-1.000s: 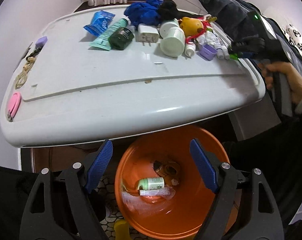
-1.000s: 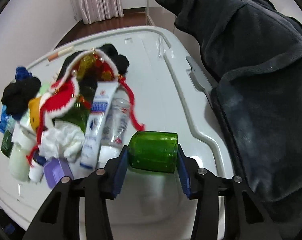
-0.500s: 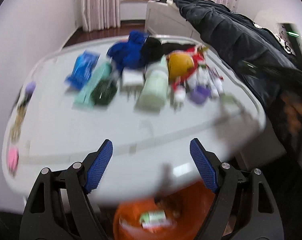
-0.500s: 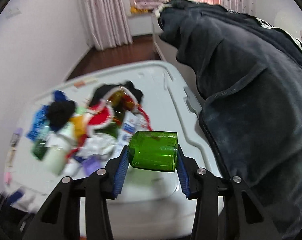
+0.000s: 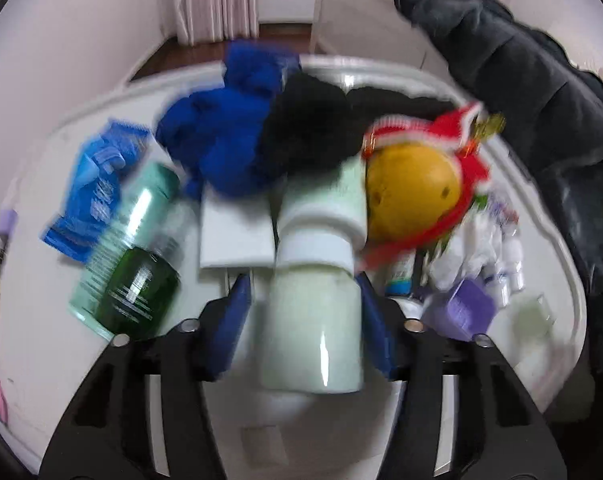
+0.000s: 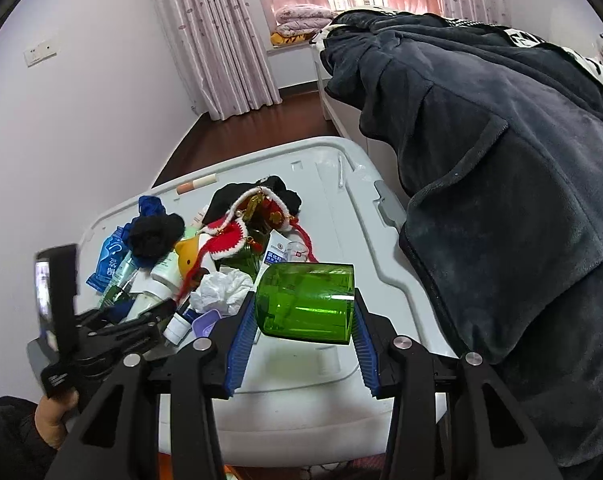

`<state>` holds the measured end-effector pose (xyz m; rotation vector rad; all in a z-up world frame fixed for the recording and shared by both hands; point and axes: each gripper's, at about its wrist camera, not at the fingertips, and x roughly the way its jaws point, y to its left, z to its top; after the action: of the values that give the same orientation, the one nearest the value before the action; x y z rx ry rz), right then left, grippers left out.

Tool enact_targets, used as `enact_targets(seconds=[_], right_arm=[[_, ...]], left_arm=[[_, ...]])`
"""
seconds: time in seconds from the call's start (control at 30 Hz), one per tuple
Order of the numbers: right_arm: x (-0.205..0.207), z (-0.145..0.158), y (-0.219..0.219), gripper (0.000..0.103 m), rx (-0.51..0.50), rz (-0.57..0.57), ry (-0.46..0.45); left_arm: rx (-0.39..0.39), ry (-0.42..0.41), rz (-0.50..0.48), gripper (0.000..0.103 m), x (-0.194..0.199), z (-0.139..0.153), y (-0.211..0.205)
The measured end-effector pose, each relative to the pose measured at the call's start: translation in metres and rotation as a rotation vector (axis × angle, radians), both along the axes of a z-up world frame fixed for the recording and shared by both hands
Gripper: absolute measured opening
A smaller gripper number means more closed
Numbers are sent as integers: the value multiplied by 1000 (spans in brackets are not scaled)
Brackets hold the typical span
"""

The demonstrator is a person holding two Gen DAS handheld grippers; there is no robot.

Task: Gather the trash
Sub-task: 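Grasp the white-capped white bottle with the left tool, then drop the white bottle into the basin with the left tool while the right tool drops the green cup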

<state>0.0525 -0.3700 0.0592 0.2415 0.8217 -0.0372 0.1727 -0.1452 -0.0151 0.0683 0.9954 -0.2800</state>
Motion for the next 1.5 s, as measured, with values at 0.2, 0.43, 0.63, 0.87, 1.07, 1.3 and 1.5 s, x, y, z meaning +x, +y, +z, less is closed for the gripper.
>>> enact_targets(seconds=[0.2,0.43,0.63,0.87,1.07,1.3,1.5], right_arm=[[-1,-1,1,44,16,14,8],[-2,-2,8,44,0,24,6],[-20,3,33,44,-13,75,-15],[-93,11,97,44,6,216,-14],[-135,-14,138,44,-7,282,83],[-150,-37,153,45,-23,304,164],[-147,-47,145,57,10,285,205]], left_arm=[[78,-70,-44,45,-13,-5,-8],[-58,-63,-59,44,-48,10,22],[-101,-73,-54,44,-121,48,72],[-55,-65,-68,44,-201,71,104],[-16,63,-86,44,-231,28,111],[-21,144,-92,45,-232,14,112],[2,194,-69,67,-229,4,113]])
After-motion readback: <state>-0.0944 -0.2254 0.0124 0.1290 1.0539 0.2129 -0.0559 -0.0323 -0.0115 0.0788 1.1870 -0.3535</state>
